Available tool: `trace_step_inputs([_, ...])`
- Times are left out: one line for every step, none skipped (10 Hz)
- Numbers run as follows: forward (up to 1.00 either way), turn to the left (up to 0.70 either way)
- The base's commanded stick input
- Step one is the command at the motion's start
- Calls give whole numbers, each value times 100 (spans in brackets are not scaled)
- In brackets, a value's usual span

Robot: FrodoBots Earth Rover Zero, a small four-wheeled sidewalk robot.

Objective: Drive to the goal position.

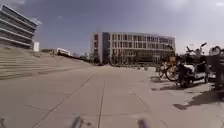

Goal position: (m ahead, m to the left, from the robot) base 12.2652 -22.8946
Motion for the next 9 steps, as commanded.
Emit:
trace_step_inputs([100,-7])
trace_step_inputs([100,-7])
trace_step_inputs([100,-8])
trace_step_inputs([100,-8])
trace_step_inputs([100,-1])
trace_step_inputs([100,-1])
trace_step_inputs([100,-1])
trace_step_inputs([100,-2])
trace_step_inputs([100,-12])
